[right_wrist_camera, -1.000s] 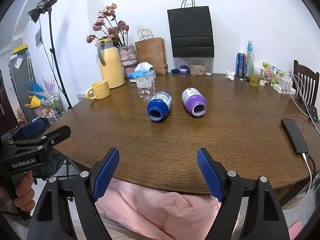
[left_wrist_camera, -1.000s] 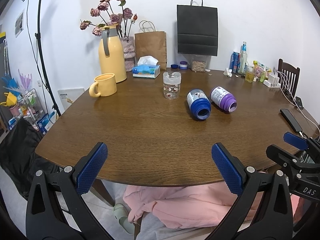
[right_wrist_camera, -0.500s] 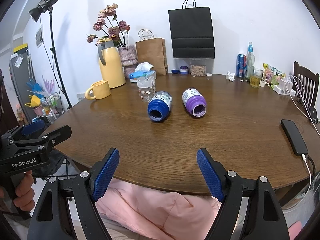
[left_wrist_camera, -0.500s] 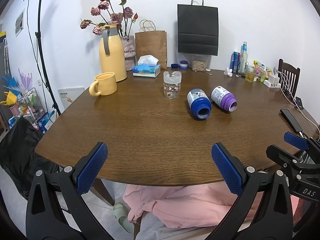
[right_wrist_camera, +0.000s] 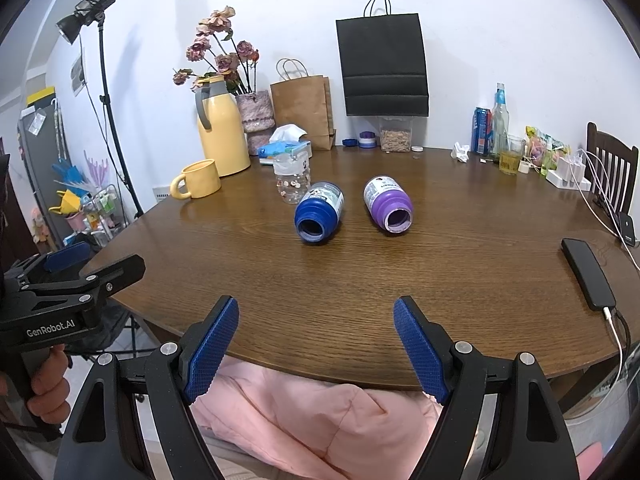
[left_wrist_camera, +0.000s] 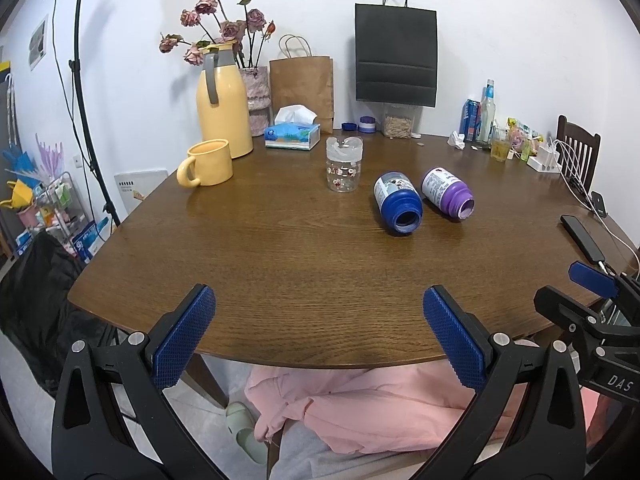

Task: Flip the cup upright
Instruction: 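Reach the left gripper to the lying blue-capped bottle and close on it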

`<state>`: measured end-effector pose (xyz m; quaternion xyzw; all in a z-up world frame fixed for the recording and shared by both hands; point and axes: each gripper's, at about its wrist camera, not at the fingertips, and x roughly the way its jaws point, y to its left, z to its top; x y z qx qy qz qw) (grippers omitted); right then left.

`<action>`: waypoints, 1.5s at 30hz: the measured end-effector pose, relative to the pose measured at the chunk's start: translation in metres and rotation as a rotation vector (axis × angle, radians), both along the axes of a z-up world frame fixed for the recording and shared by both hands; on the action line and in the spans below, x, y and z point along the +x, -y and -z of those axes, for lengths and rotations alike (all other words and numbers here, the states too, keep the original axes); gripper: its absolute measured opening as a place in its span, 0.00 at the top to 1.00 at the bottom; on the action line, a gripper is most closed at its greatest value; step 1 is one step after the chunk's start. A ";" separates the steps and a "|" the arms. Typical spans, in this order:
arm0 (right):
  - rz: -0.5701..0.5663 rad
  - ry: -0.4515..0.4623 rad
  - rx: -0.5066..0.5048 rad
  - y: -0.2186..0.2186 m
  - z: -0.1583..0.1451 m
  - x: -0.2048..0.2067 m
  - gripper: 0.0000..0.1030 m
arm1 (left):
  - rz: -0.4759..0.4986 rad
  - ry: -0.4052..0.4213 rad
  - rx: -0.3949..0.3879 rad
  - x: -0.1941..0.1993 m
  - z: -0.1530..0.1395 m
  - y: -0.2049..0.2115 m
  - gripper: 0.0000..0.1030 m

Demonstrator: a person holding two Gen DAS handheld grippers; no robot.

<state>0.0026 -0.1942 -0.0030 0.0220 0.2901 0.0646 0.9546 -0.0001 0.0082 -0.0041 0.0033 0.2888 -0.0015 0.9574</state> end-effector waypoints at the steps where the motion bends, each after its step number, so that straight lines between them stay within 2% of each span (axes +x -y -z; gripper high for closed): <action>1: 0.001 0.001 0.000 -0.001 0.000 0.000 0.18 | 0.002 -0.001 0.001 0.001 0.000 0.000 0.00; 11: 0.006 0.003 -0.002 0.001 0.000 0.002 0.18 | 0.007 -0.013 -0.008 0.003 0.002 0.000 0.00; 15: 0.023 0.002 -0.015 0.007 0.002 0.017 0.18 | 0.010 -0.011 -0.017 0.016 0.002 -0.006 0.00; 19: -0.005 -0.002 -0.017 0.009 0.005 0.050 0.18 | 0.020 -0.032 -0.033 0.047 0.004 -0.013 0.00; 26: -0.064 -0.092 0.041 -0.003 0.021 0.131 0.18 | 0.025 -0.077 -0.061 0.116 0.009 -0.024 0.00; 31: -0.063 -0.168 0.104 -0.017 0.039 0.188 0.18 | 0.140 -0.134 -0.119 0.163 0.019 -0.026 0.00; 39: 0.010 -0.197 -0.021 -0.039 0.058 0.257 0.19 | 0.175 -0.166 -0.117 0.215 0.024 -0.033 0.00; 40: 0.005 -0.201 -0.024 -0.040 0.061 0.260 0.22 | 0.170 -0.171 -0.114 0.220 0.025 -0.032 0.00; 41: 0.001 -0.199 -0.027 -0.040 0.063 0.262 0.35 | 0.170 -0.174 -0.114 0.223 0.026 -0.032 0.00; 45: -0.104 -0.203 -0.045 -0.049 0.062 0.255 0.35 | 0.194 -0.190 -0.124 0.234 0.030 -0.027 0.00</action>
